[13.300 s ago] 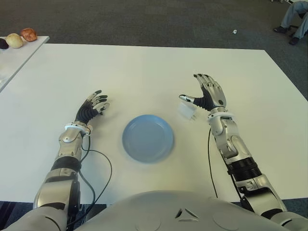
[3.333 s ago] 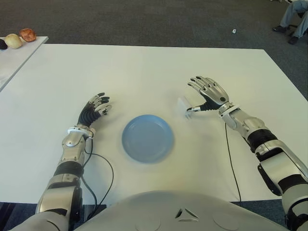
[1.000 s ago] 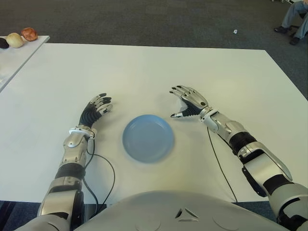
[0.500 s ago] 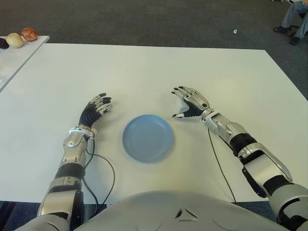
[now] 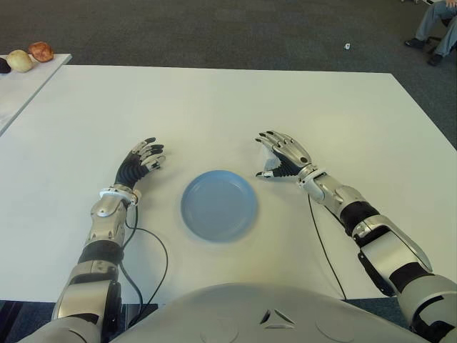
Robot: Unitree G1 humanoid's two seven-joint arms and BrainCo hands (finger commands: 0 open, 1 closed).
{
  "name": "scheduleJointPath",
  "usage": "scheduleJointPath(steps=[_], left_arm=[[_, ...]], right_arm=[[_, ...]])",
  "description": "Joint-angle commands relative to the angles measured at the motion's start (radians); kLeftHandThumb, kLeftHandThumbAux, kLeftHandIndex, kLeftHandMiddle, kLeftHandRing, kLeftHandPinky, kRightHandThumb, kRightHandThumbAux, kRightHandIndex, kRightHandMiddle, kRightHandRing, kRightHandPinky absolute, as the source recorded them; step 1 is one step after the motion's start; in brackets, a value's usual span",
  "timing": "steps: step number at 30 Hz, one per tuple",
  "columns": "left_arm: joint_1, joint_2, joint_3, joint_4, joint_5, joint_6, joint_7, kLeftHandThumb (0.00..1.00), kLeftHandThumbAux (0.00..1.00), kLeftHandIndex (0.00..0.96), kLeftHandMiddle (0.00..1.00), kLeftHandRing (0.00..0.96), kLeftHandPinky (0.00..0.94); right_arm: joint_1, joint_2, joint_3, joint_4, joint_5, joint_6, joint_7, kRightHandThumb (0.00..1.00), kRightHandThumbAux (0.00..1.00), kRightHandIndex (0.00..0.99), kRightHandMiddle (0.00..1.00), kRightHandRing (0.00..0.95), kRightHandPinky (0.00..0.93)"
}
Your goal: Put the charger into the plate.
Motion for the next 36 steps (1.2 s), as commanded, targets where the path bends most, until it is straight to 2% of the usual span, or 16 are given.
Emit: scheduleJointPath(steps=[1, 12, 24, 27, 30, 32, 36], left_arm=[[0.026, -0.005, 0.004, 0.053, 0.003, 0.038, -0.023, 0.057, 0.745, 0.159, 0.264, 0.23, 0.181], [0.012, -0.001, 0.02, 0.081, 0.003, 0.023, -0.041, 0.079, 0.734, 0.165, 0.266, 0.235, 0.189], [0.001, 0.009, 0.025, 0.113, 0.003, -0.001, -0.049, 0.087, 0.713, 0.169, 0.259, 0.227, 0.194], [0.0, 0.012, 0.026, 0.116, 0.003, 0.0, -0.051, 0.085, 0.706, 0.173, 0.26, 0.227, 0.189], [-0.003, 0.019, 0.027, 0.118, 0.003, 0.002, -0.056, 0.081, 0.7, 0.174, 0.26, 0.226, 0.187], [-0.004, 0.024, 0.026, 0.12, 0.005, 0.005, -0.058, 0.076, 0.698, 0.17, 0.261, 0.226, 0.182], [-0.004, 0.027, 0.028, 0.12, 0.003, -0.002, -0.066, 0.072, 0.701, 0.165, 0.266, 0.228, 0.177]], right_arm=[[0.004, 0.01, 0.002, 0.019, 0.007, 0.002, -0.016, 0.279, 0.41, 0.0, 0.0, 0.005, 0.113], [-0.009, 0.017, 0.007, 0.048, 0.008, -0.008, -0.032, 0.366, 0.419, 0.022, 0.034, 0.091, 0.22], [-0.009, 0.032, 0.003, 0.061, 0.025, -0.004, -0.033, 0.469, 0.442, 0.105, 0.204, 0.256, 0.355], [-0.008, 0.034, 0.003, 0.06, 0.026, 0.001, -0.039, 0.489, 0.449, 0.186, 0.278, 0.311, 0.393], [-0.011, 0.038, 0.004, 0.063, 0.025, -0.003, -0.051, 0.534, 0.458, 0.305, 0.396, 0.397, 0.444], [-0.013, 0.041, 0.007, 0.068, 0.022, -0.007, -0.064, 0.571, 0.463, 0.401, 0.5, 0.494, 0.524], [-0.013, 0.044, 0.01, 0.075, 0.02, -0.017, -0.087, 0.605, 0.469, 0.498, 0.61, 0.604, 0.643]])
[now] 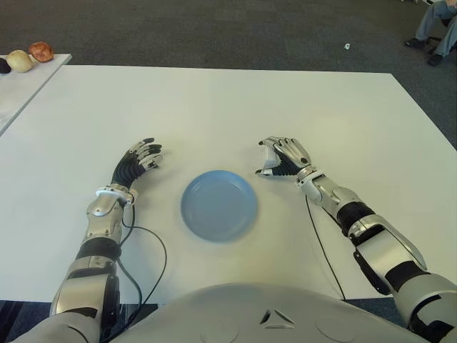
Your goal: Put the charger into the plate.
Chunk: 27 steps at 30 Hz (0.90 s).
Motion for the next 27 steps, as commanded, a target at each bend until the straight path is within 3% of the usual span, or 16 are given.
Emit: scheduleJointPath(steps=[1, 14, 27], left_arm=[[0.032, 0.006, -0.001, 0.039, 0.01, 0.035, -0.019, 0.071, 0.701, 0.165, 0.268, 0.231, 0.179], [0.028, 0.013, 0.001, 0.042, -0.003, 0.05, -0.04, 0.064, 0.719, 0.168, 0.274, 0.238, 0.179], [0.036, 0.011, -0.002, 0.02, 0.005, 0.049, -0.031, 0.045, 0.684, 0.232, 0.301, 0.248, 0.178]], right_arm=[[0.002, 0.008, 0.009, 0.02, 0.001, -0.012, -0.02, 0.603, 0.473, 0.522, 0.638, 0.632, 0.672], [0.021, 0.015, -0.009, 0.01, 0.027, -0.001, -0.023, 0.501, 0.538, 0.641, 0.762, 0.757, 0.771], [0.041, 0.021, -0.03, -0.014, 0.04, 0.048, -0.033, 0.514, 0.606, 0.677, 0.794, 0.789, 0.796]])
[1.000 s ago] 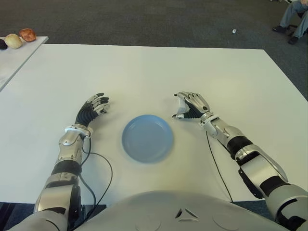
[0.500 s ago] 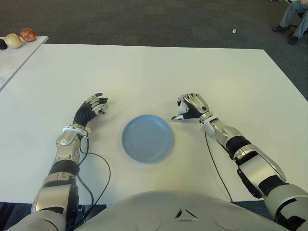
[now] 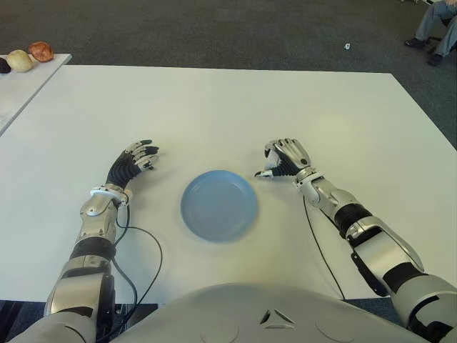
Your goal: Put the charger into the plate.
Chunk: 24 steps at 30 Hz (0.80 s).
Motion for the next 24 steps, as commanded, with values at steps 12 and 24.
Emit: scheduleJointPath(steps=[12, 24], left_arm=[[0.04, -0.018, -0.015, 0.013, 0.025, 0.041, 0.013, 0.029, 0.657, 0.26, 0.318, 0.246, 0.129], [0.046, -0.027, -0.018, 0.016, 0.027, 0.016, 0.024, 0.043, 0.666, 0.265, 0.326, 0.238, 0.112]], right_arm=[[0.038, 0.013, -0.026, -0.013, 0.047, 0.025, 0.018, 0.55, 0.653, 0.666, 0.802, 0.801, 0.815], [0.054, 0.02, -0.039, -0.01, 0.061, 0.033, -0.008, 0.461, 0.701, 0.69, 0.815, 0.812, 0.835]])
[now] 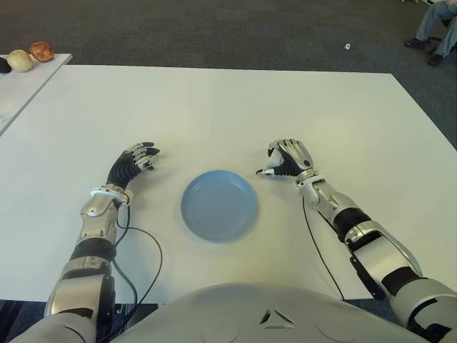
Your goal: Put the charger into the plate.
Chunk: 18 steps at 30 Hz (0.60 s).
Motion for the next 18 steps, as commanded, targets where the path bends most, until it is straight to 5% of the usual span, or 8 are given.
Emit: scheduleJointPath(steps=[1, 11, 18], left_arm=[[0.037, -0.024, -0.008, 0.028, 0.016, 0.029, 0.005, 0.047, 0.668, 0.263, 0.324, 0.238, 0.122], [0.035, -0.032, -0.01, 0.035, 0.02, 0.025, 0.007, 0.061, 0.672, 0.252, 0.314, 0.241, 0.142], [0.033, -0.035, -0.014, 0.033, 0.022, 0.032, 0.013, 0.069, 0.67, 0.261, 0.314, 0.247, 0.159]], right_arm=[[0.02, 0.005, 0.002, -0.001, -0.005, 0.019, -0.011, 0.451, 0.707, 0.687, 0.816, 0.813, 0.836], [0.061, -0.013, -0.045, -0.132, 0.019, 0.065, -0.013, 0.426, 0.747, 0.682, 0.821, 0.814, 0.83], [0.124, -0.033, -0.125, -0.46, 0.018, 0.185, 0.091, 0.427, 0.78, 0.719, 0.847, 0.839, 0.845]])
